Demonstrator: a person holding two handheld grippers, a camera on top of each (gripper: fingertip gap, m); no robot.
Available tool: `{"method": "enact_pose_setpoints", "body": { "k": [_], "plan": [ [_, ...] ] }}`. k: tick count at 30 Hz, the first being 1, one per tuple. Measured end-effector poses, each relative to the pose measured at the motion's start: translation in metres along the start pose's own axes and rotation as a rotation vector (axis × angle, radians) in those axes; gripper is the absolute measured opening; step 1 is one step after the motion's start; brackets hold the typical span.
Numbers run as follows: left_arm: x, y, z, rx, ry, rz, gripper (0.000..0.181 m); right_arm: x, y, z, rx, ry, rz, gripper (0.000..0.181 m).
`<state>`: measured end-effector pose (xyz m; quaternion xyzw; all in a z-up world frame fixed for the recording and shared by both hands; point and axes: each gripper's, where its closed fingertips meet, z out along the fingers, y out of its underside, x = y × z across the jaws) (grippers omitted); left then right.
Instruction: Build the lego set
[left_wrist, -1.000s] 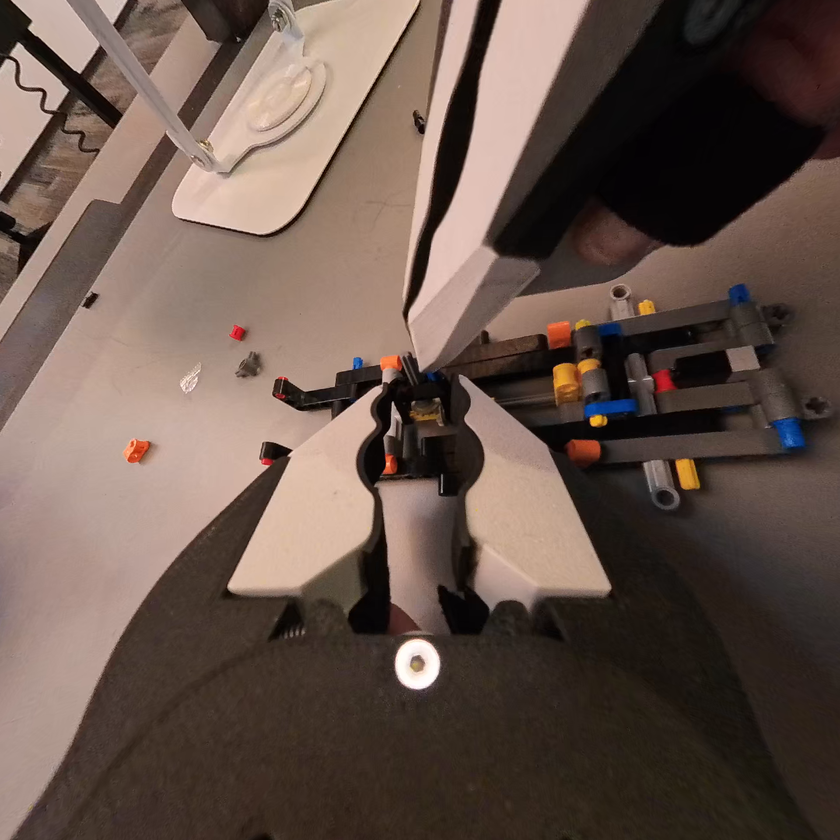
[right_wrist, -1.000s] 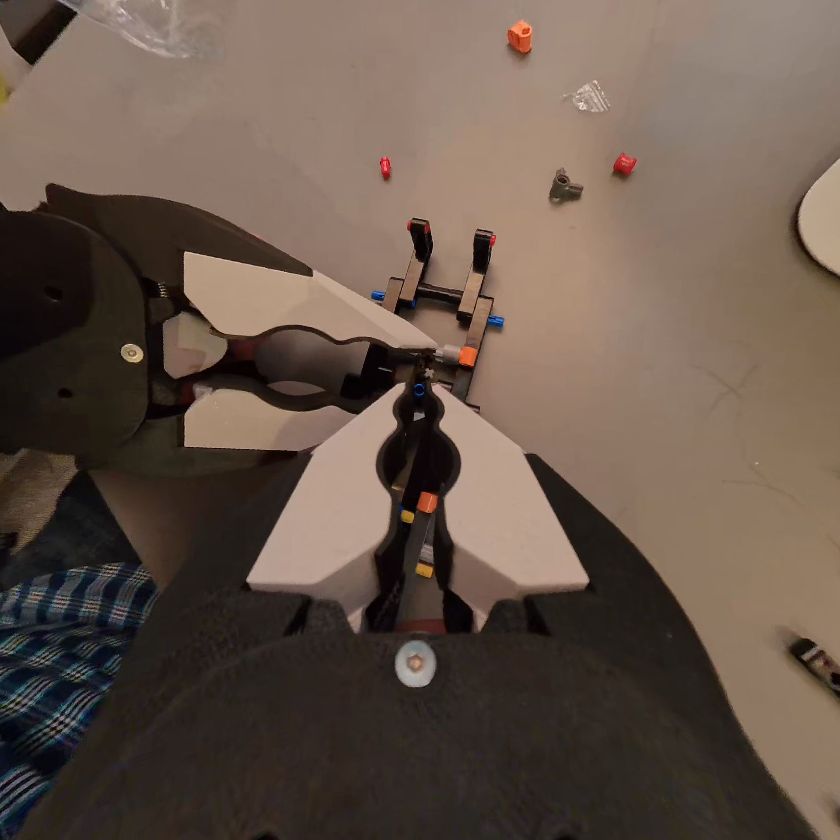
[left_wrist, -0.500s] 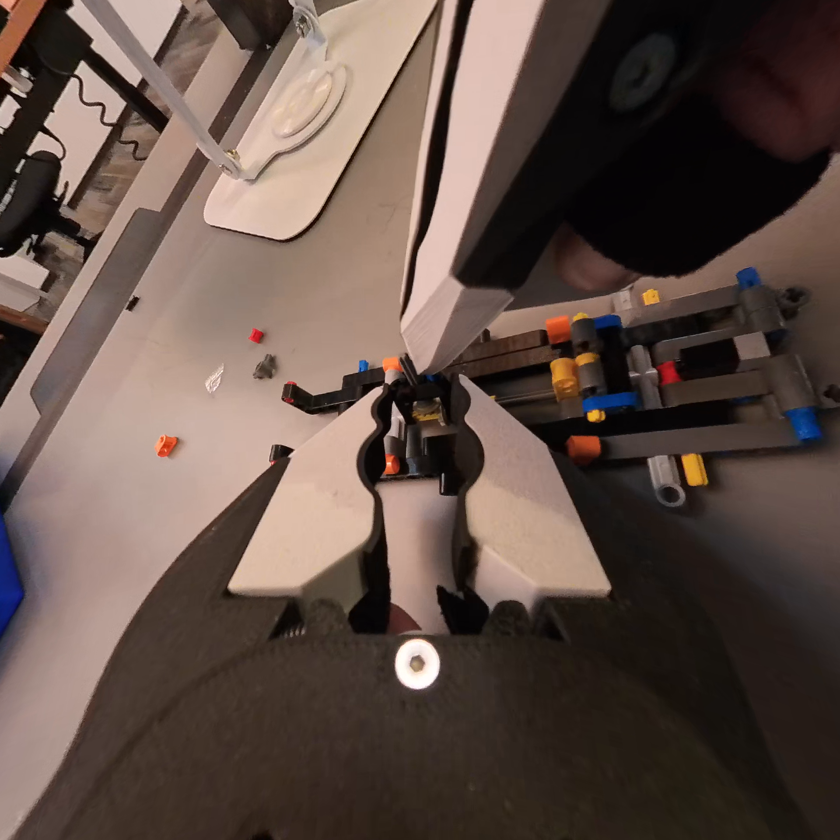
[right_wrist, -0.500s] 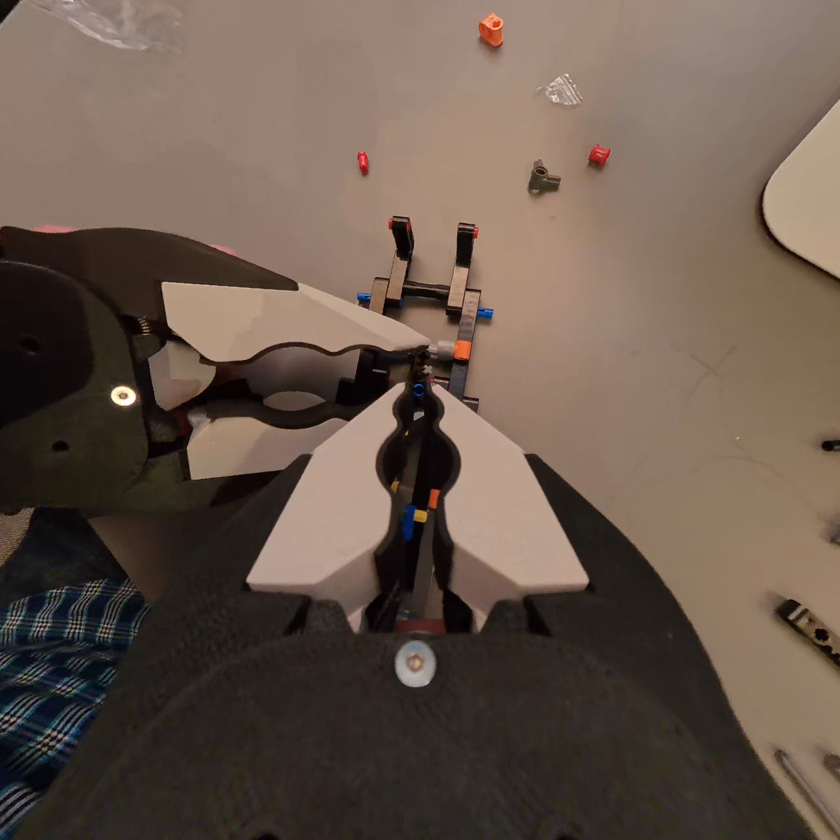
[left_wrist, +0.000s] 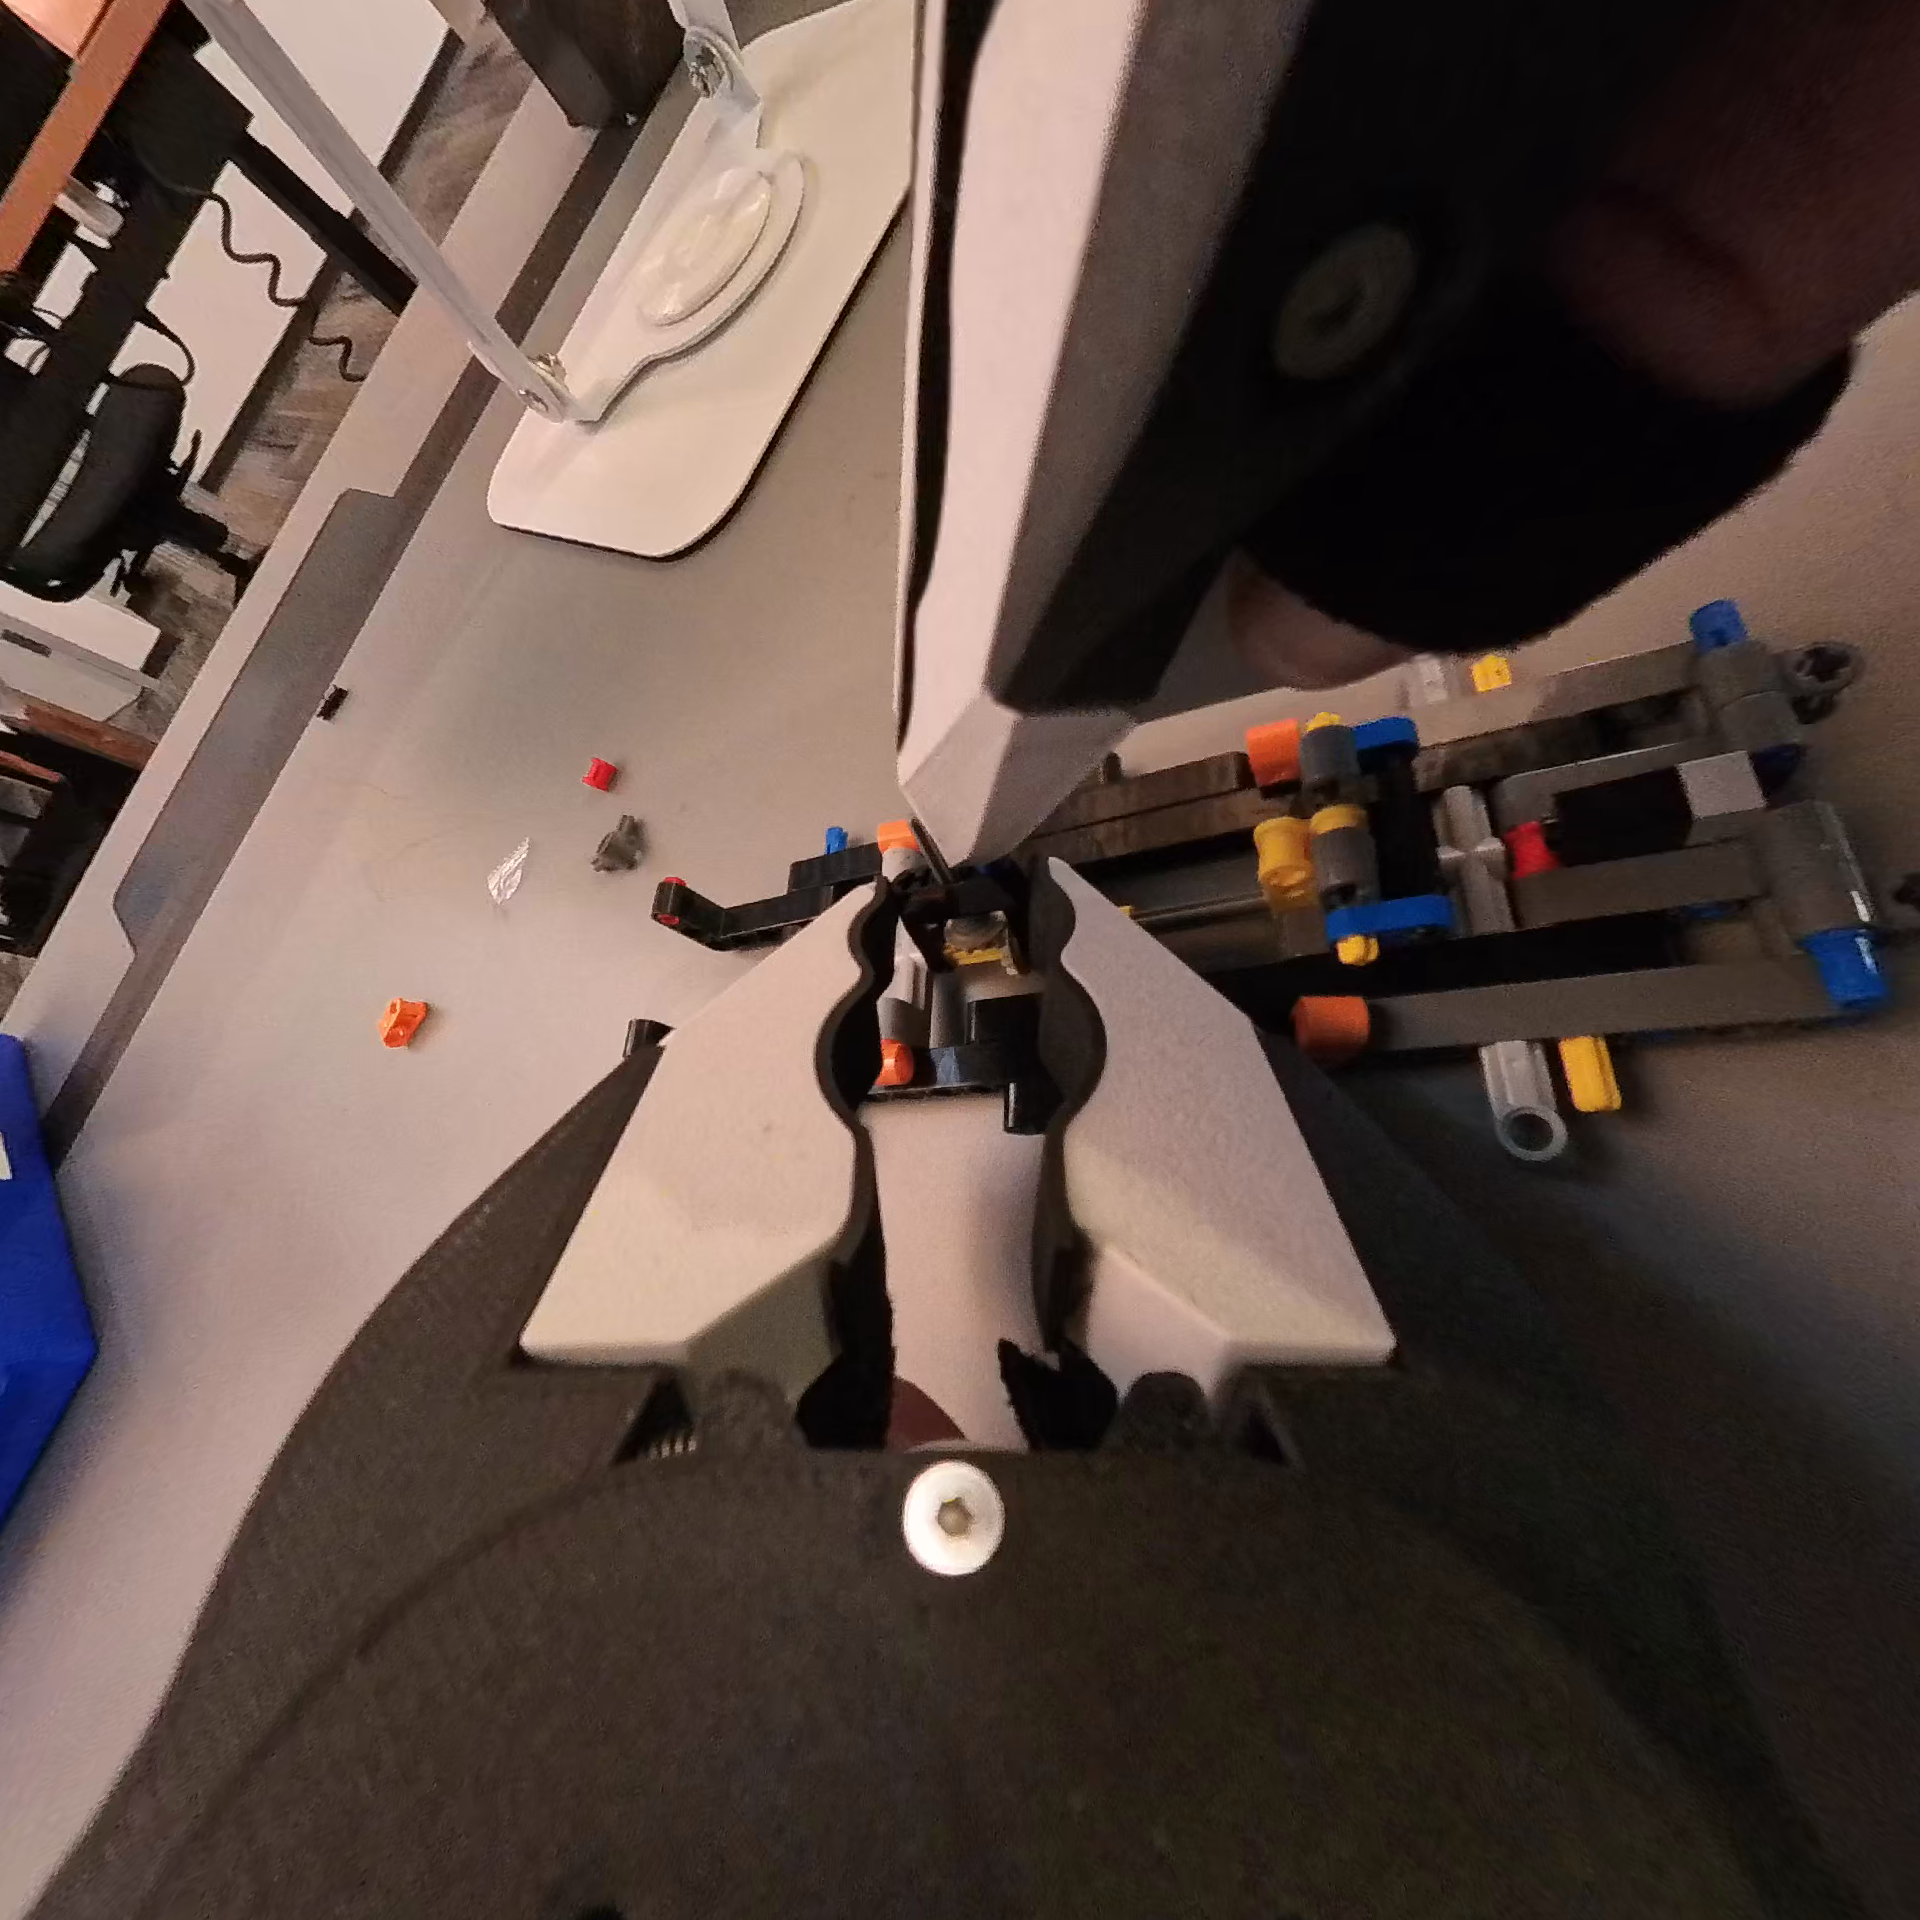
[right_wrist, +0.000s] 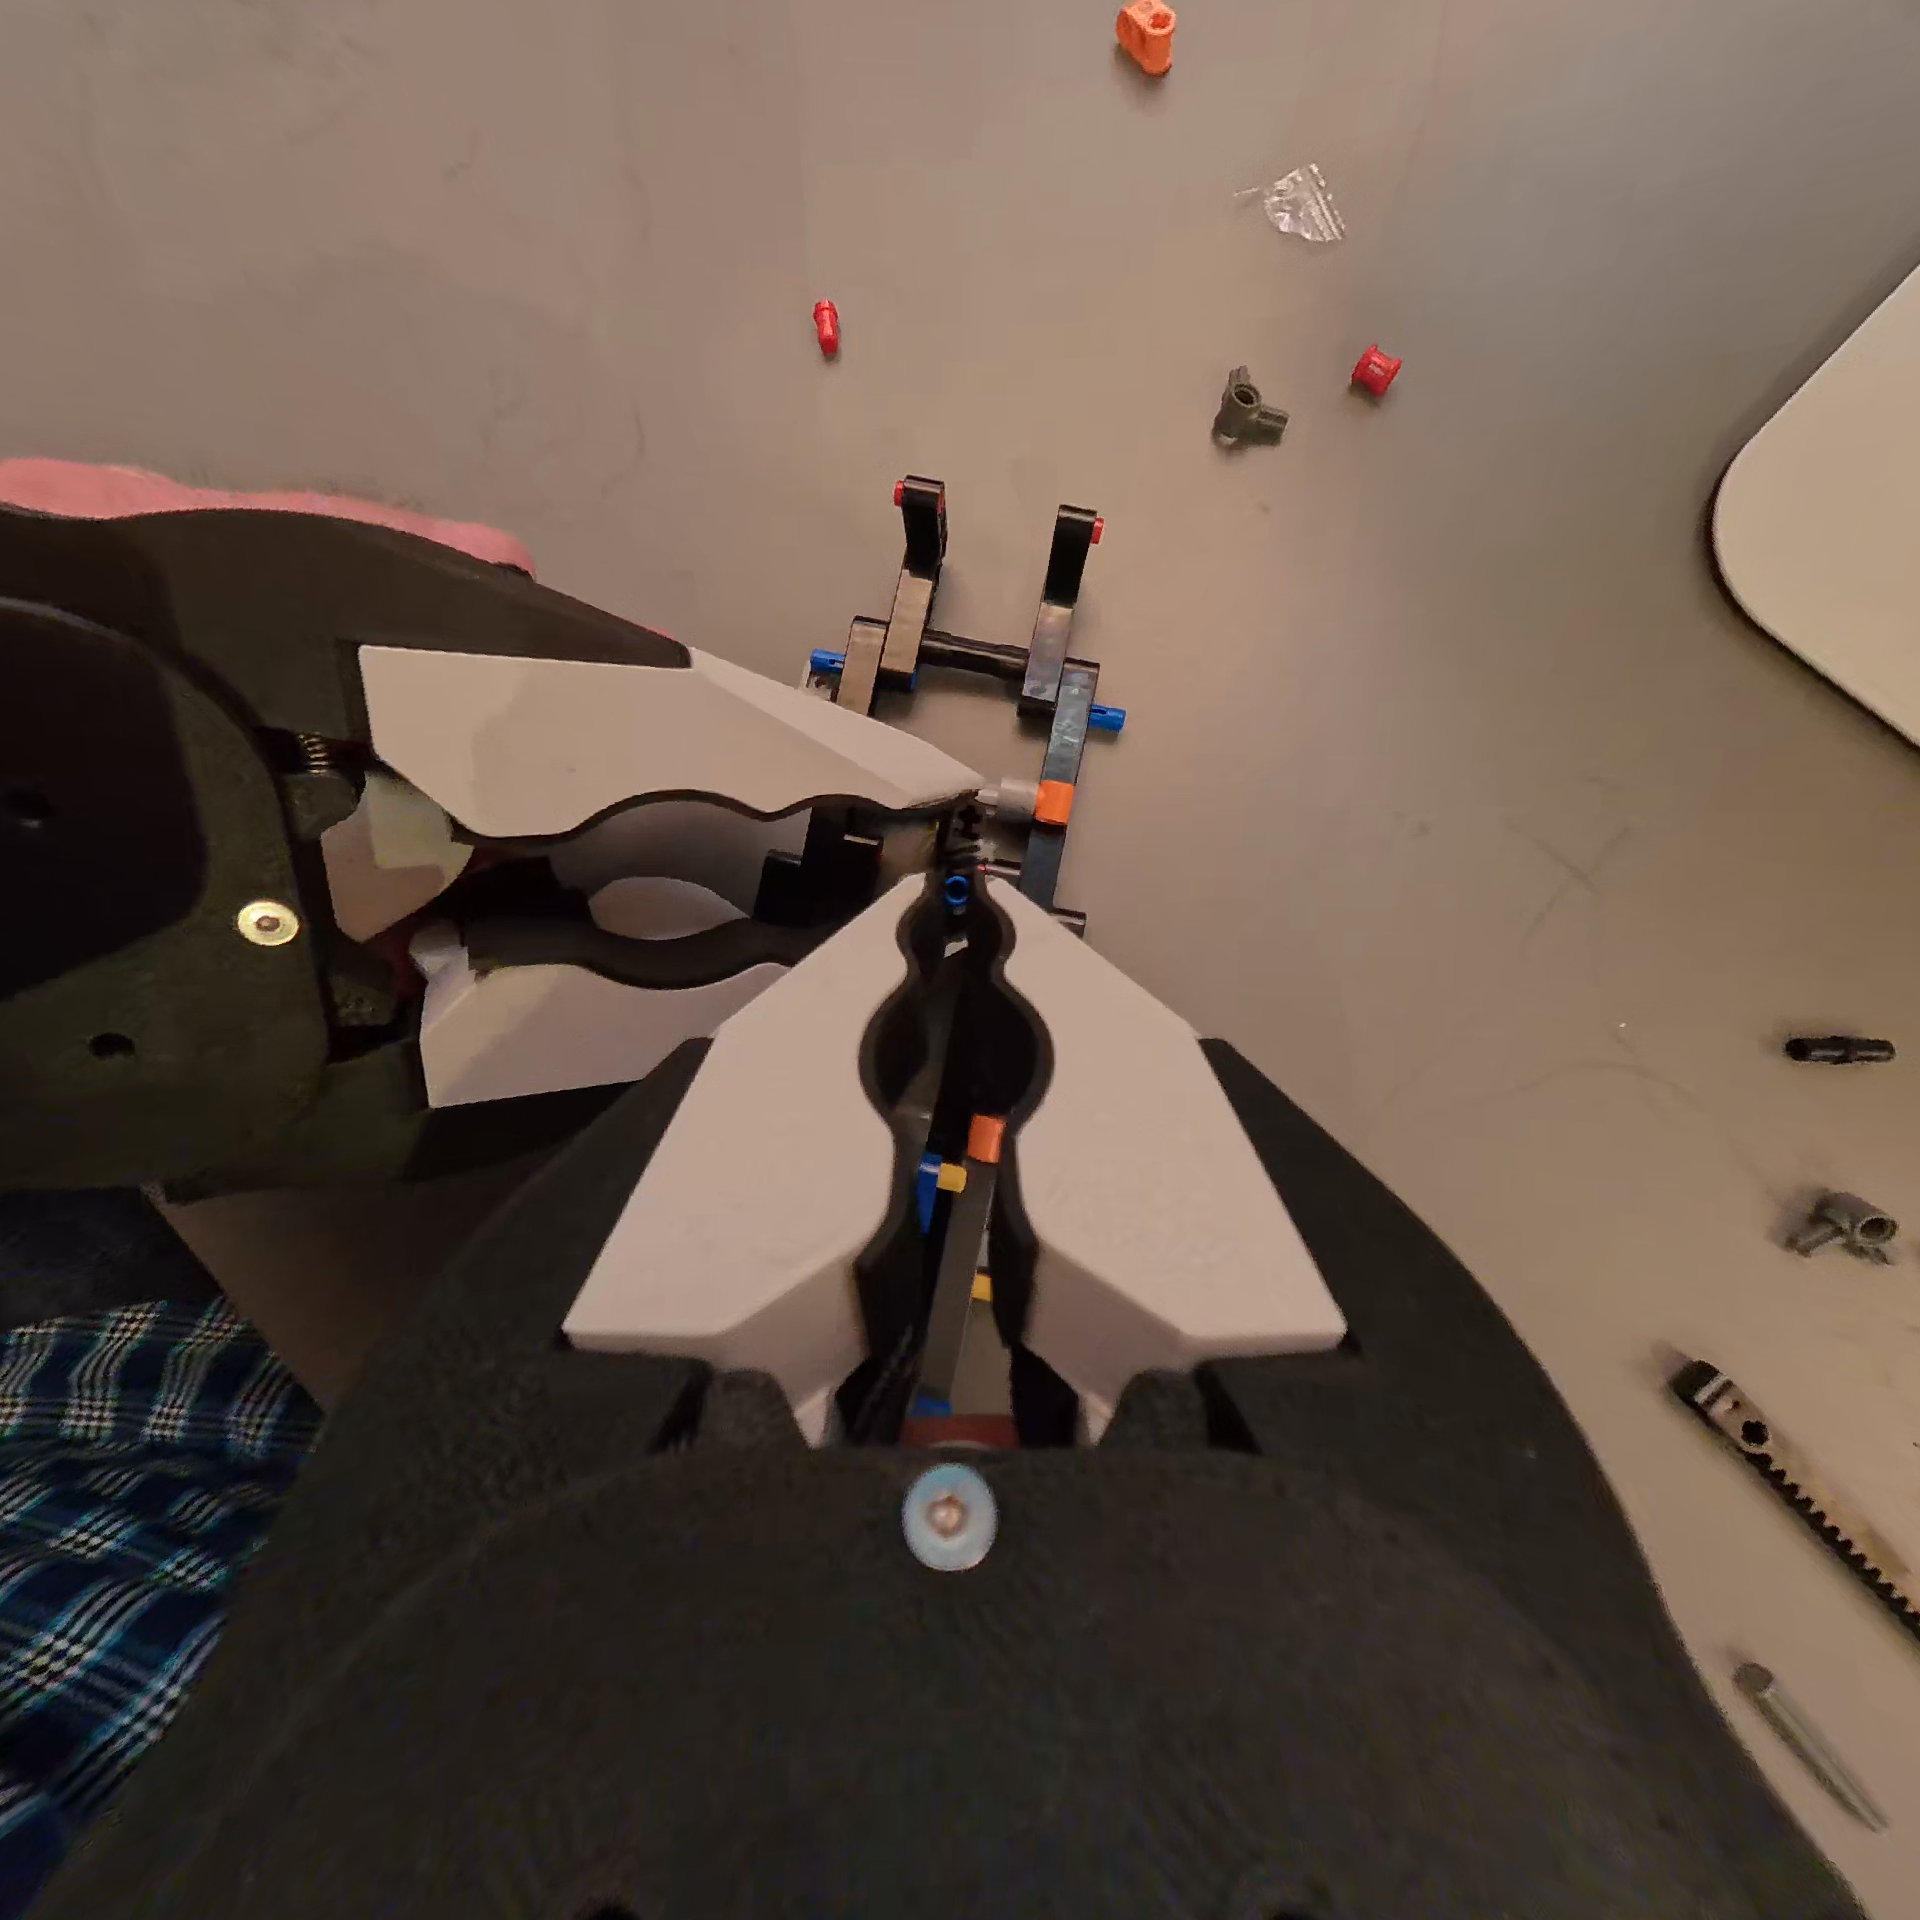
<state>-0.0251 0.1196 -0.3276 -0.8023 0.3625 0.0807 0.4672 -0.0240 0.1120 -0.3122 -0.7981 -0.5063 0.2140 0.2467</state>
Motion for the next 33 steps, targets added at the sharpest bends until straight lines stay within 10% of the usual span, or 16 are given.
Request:
{"method": "enact_pose_setpoints", "body": {
  "k": [33],
  "plan": [
    [0.0005,0.0002,-0.0001,0.0,-0.003,0.007,0.023,0.0,0.0012,0.0009,-0.007,-0.146,0.118,0.001]
  ]
}}
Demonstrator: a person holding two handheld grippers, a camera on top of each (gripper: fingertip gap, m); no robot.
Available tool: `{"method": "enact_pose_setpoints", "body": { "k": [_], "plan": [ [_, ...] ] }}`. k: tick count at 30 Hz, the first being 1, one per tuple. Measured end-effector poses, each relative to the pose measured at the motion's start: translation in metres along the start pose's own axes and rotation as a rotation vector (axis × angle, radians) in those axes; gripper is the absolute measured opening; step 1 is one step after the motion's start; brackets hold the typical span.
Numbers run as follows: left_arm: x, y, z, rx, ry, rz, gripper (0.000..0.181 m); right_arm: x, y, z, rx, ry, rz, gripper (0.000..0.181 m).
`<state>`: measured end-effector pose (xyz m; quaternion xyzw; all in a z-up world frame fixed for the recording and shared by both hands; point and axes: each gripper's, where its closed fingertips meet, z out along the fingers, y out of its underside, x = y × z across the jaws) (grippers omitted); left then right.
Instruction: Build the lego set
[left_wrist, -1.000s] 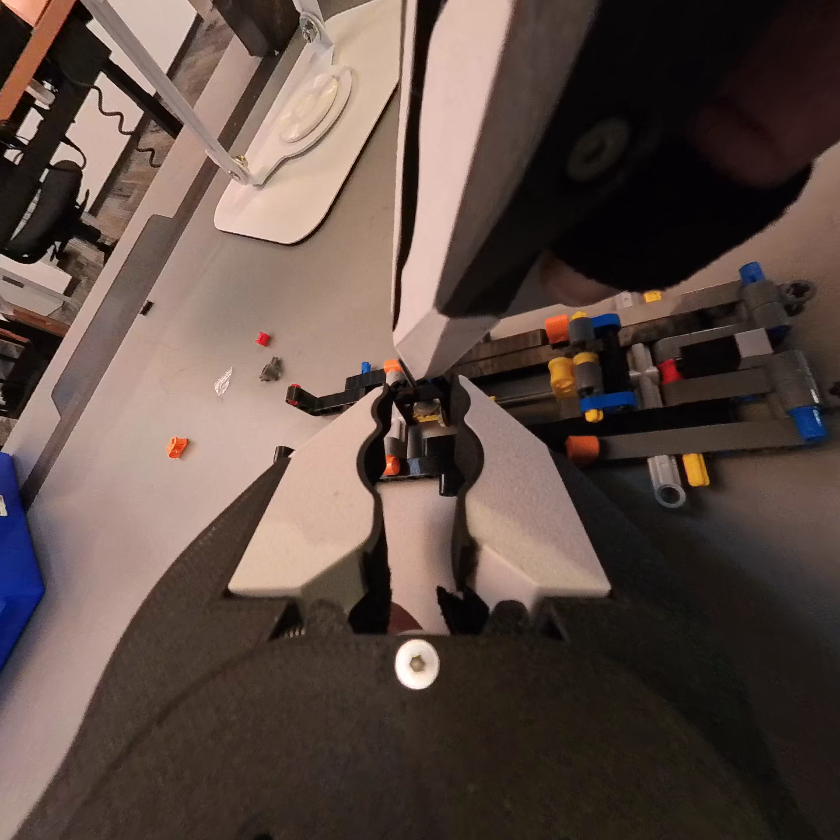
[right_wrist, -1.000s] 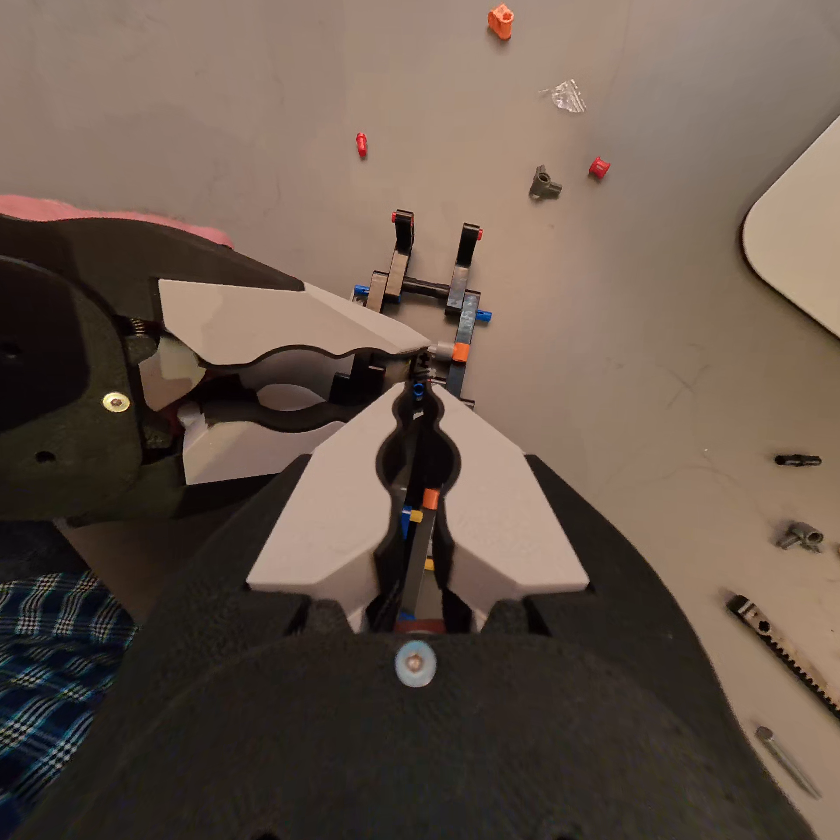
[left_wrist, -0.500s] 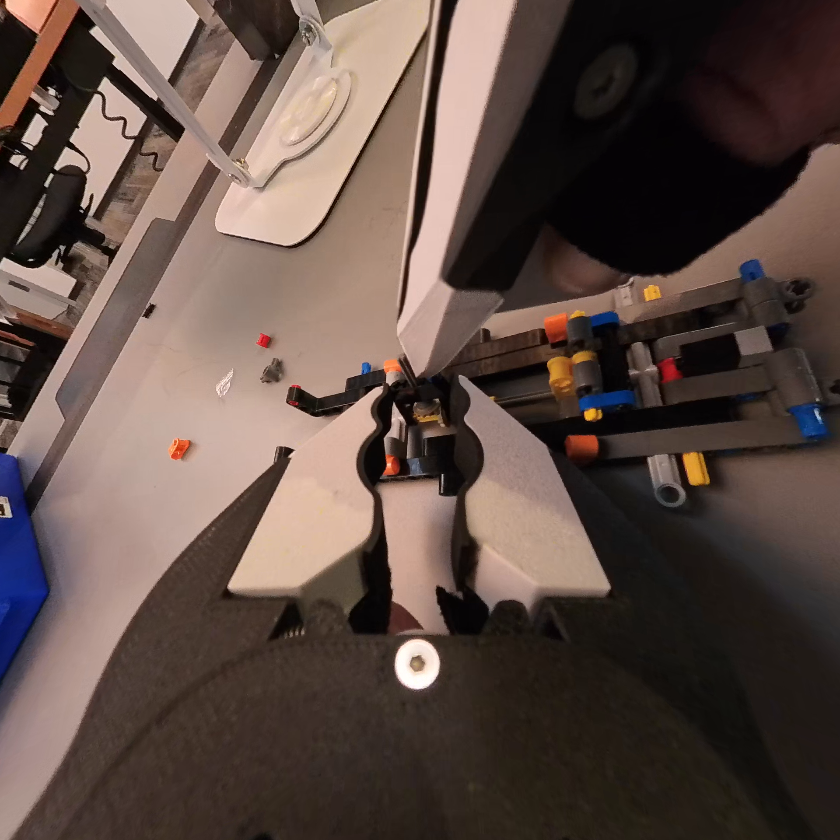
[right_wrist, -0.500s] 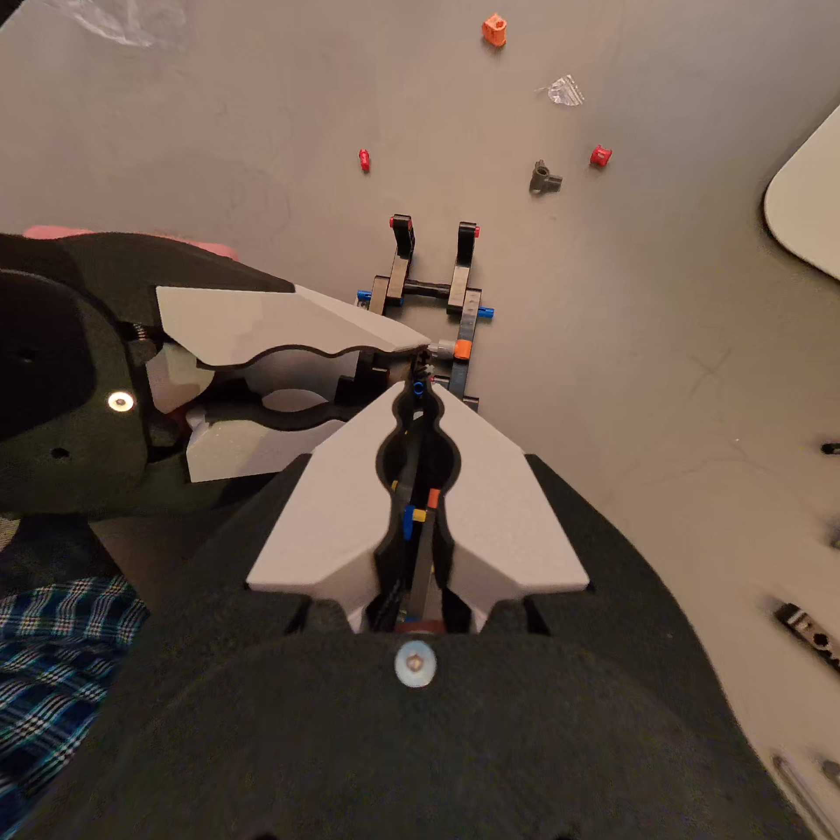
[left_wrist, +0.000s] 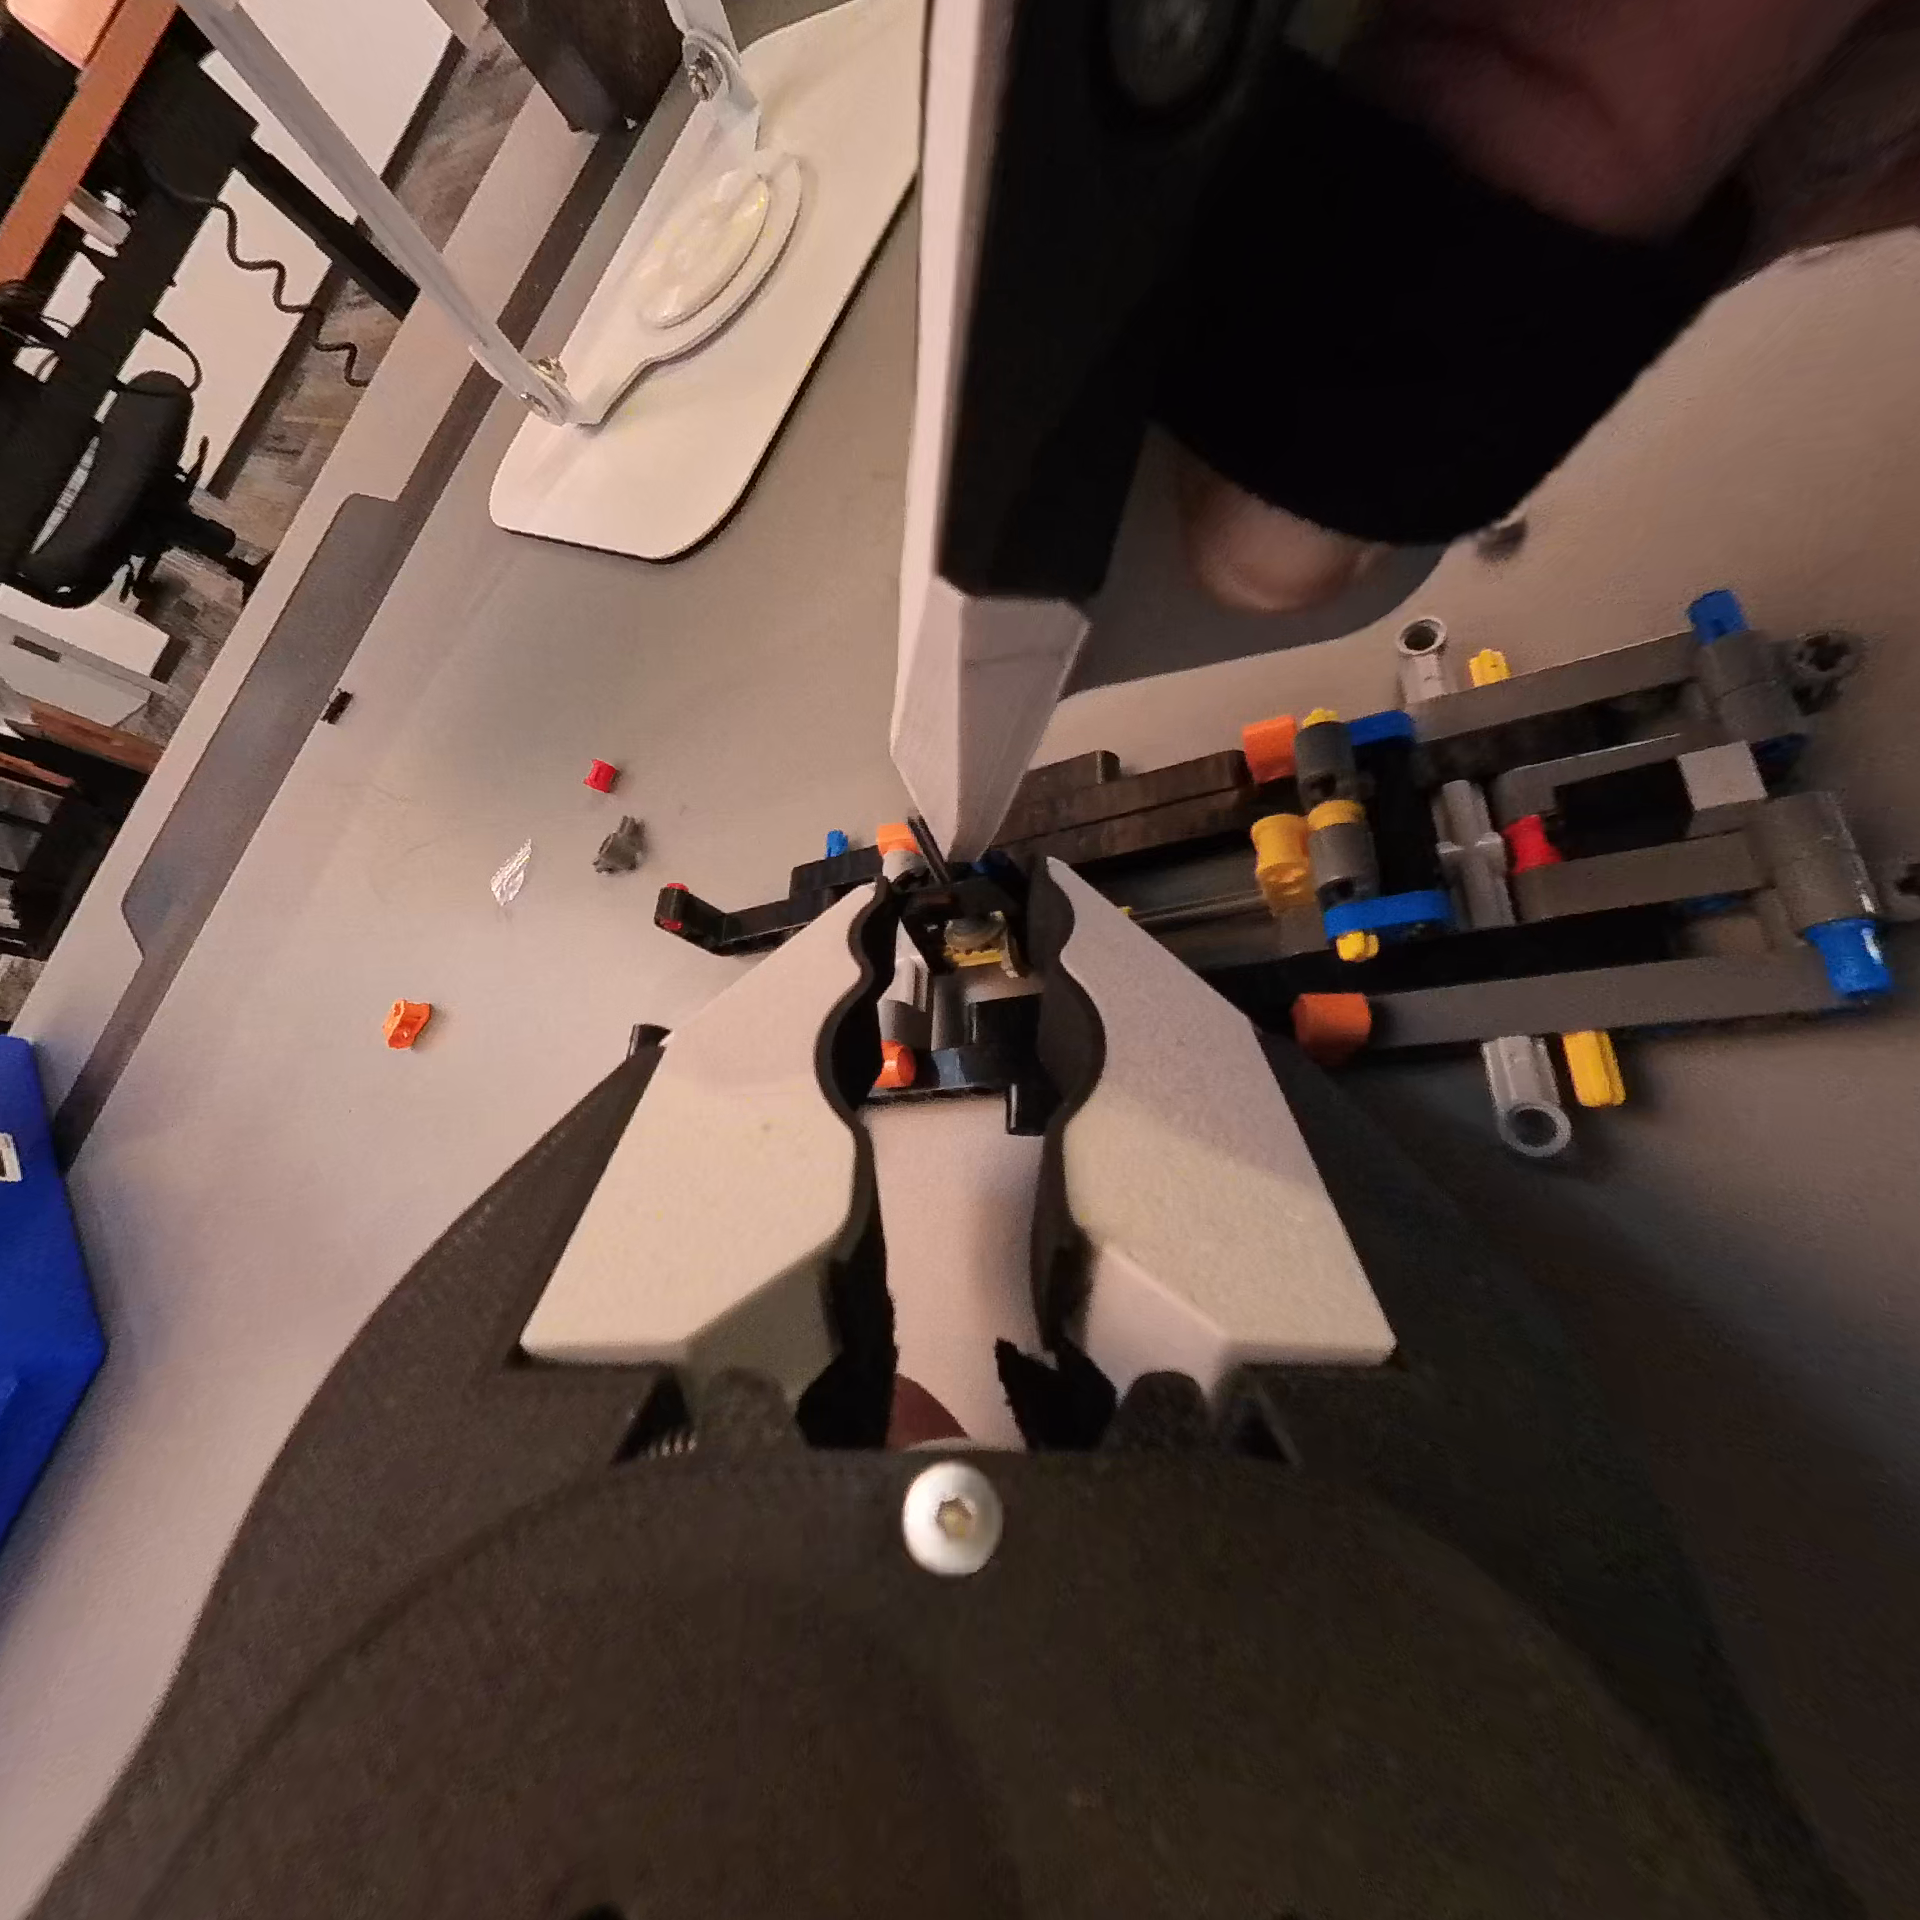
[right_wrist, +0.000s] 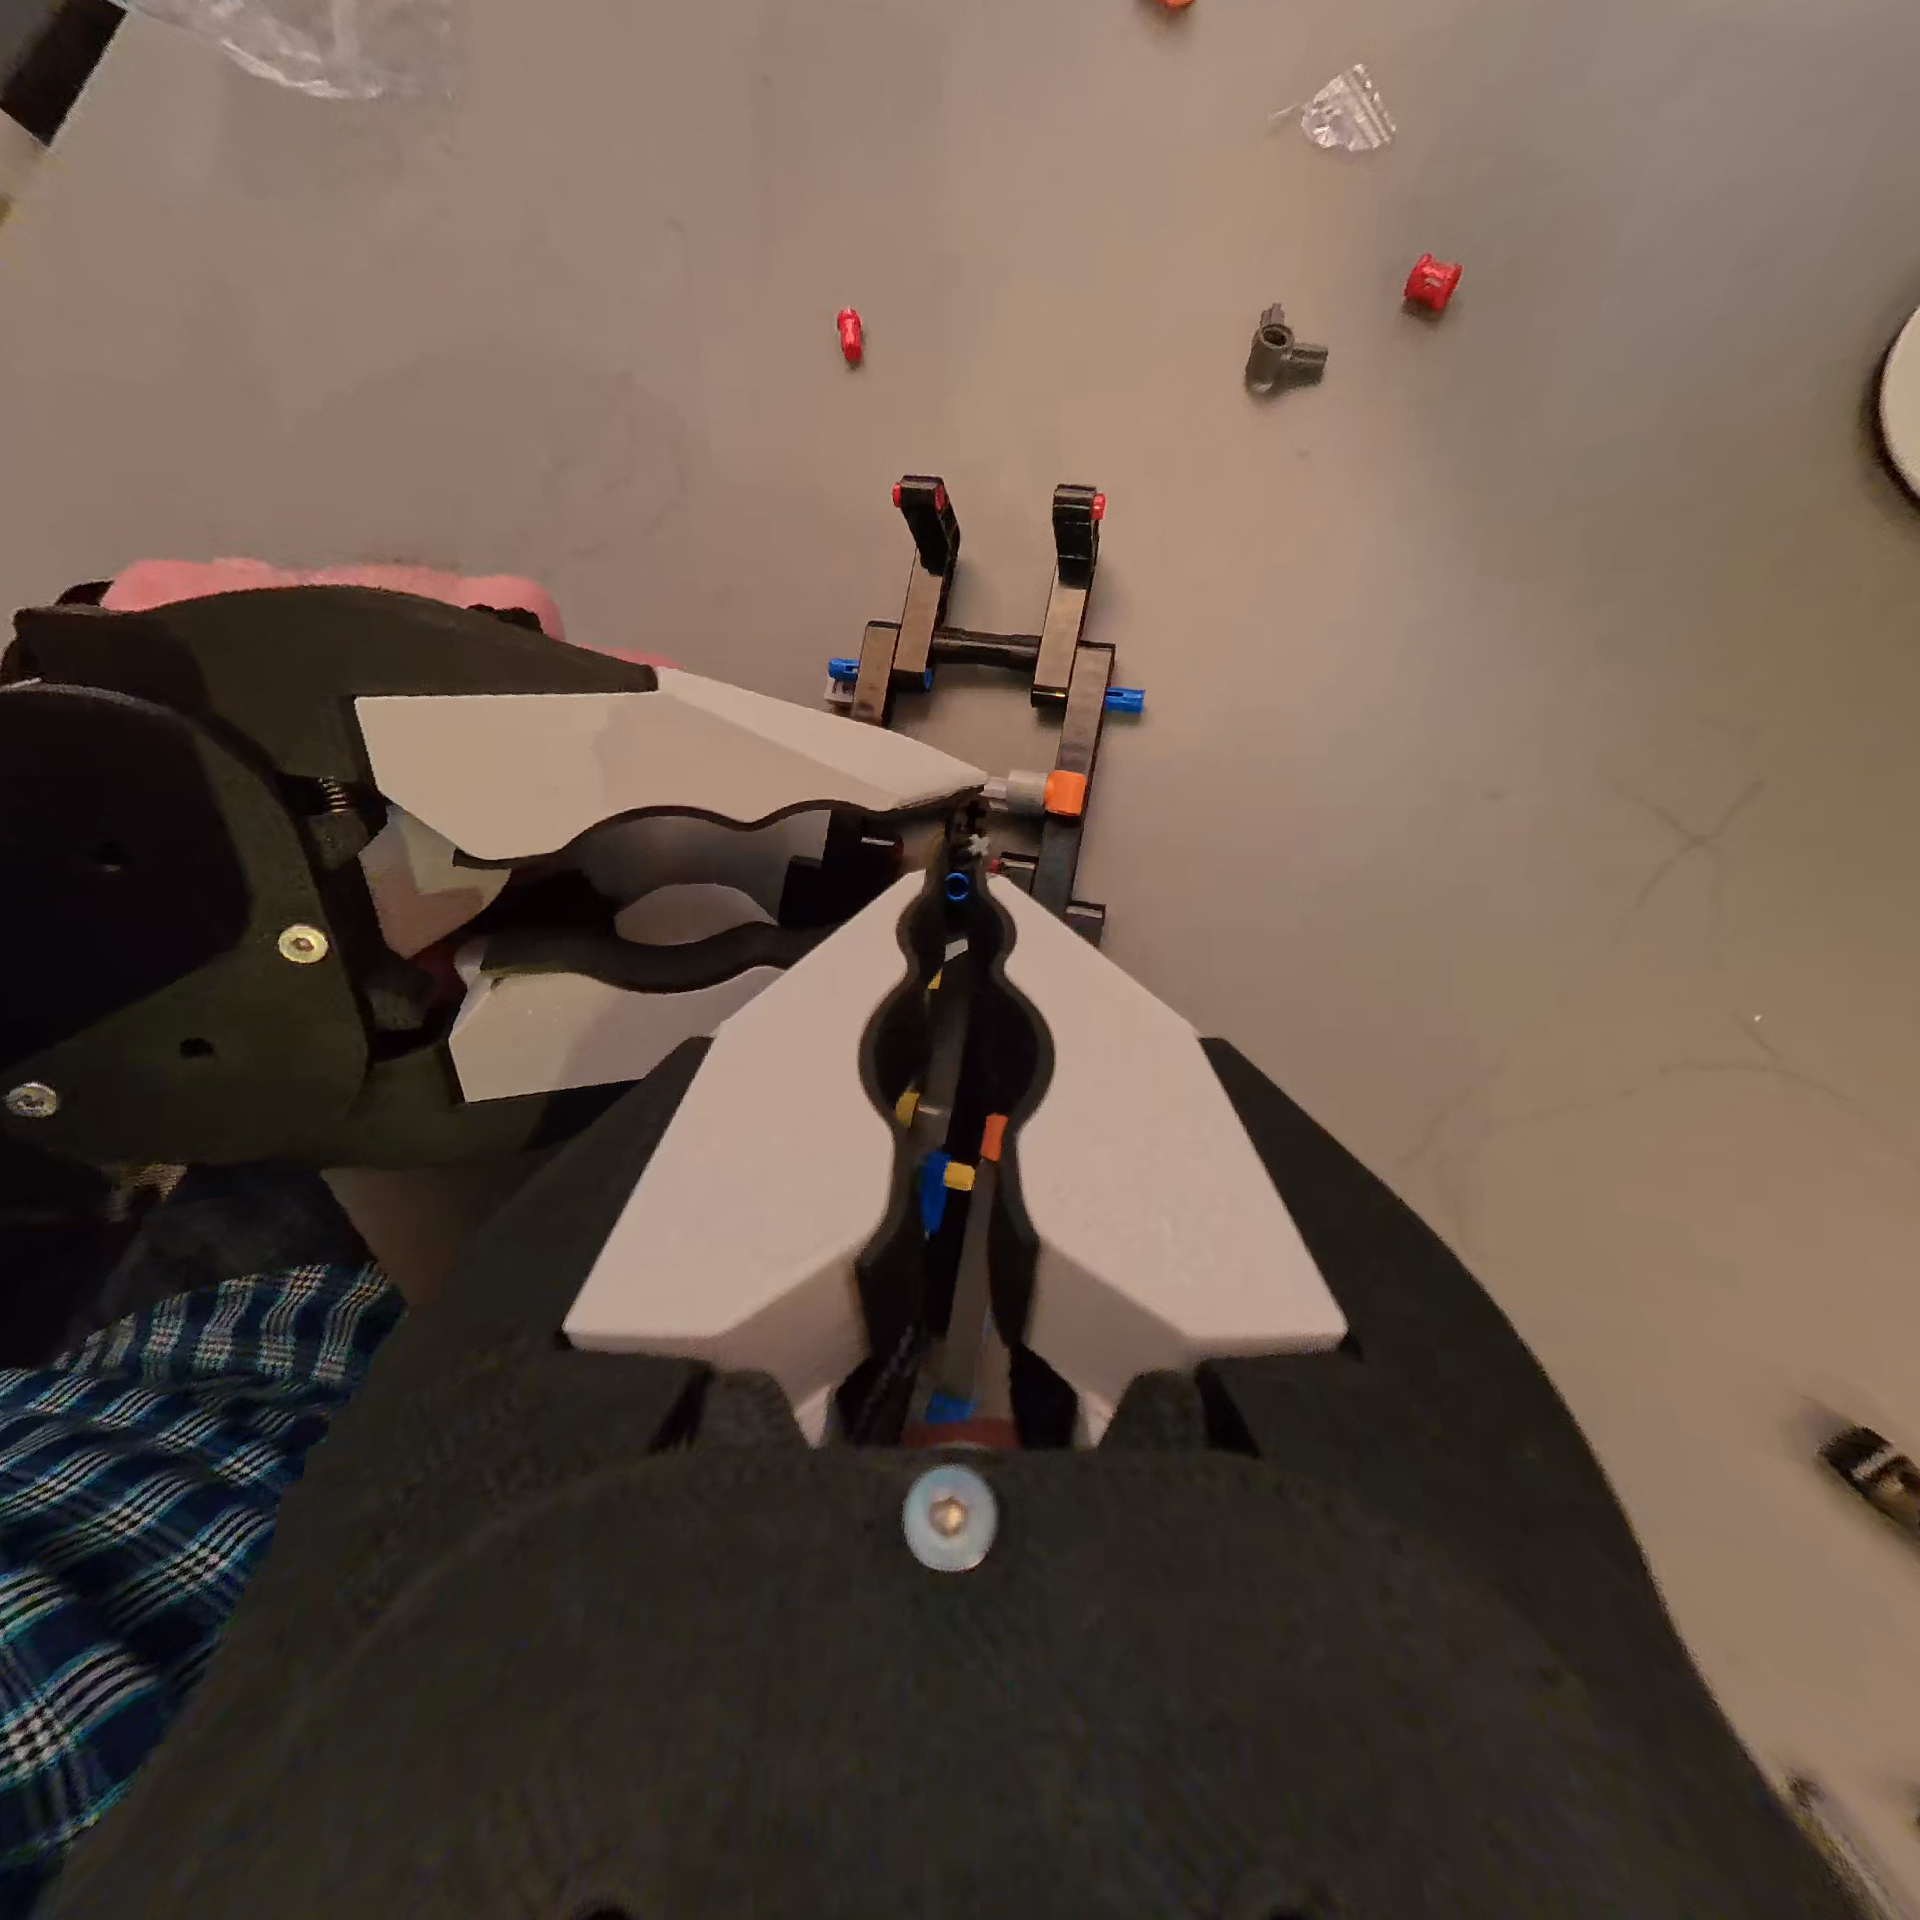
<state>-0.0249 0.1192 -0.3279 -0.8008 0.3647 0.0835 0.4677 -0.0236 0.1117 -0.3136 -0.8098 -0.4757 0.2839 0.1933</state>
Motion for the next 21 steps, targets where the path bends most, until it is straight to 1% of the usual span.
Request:
{"method": "enact_pose_setpoints", "body": {
  "k": [3,11,15,21],
  "plan": [
    [0.0,0.0,0.0001,0.0,0.001,0.0,0.023,0.0007,0.0009,0.0005,-0.024,-0.054,0.047,0.002],
    [-0.0001,0.0002,-0.0001,-0.001,0.002,-0.003,0.023,0.0001,0.0008,0.0016,-0.095,-0.076,0.0,0.002],
    [0.0002,0.0,-0.0003,0.001,0.001,0.0,0.023,-0.0005,0.0015,0.0015,-0.104,-0.047,-0.049,0.002],
    [0.0004,-0.0003,-0.0009,0.004,0.002,0.0,0.022,-0.0018,0.0023,0.0015,-0.072,0.018,-0.12,0.001]
  ]
}}
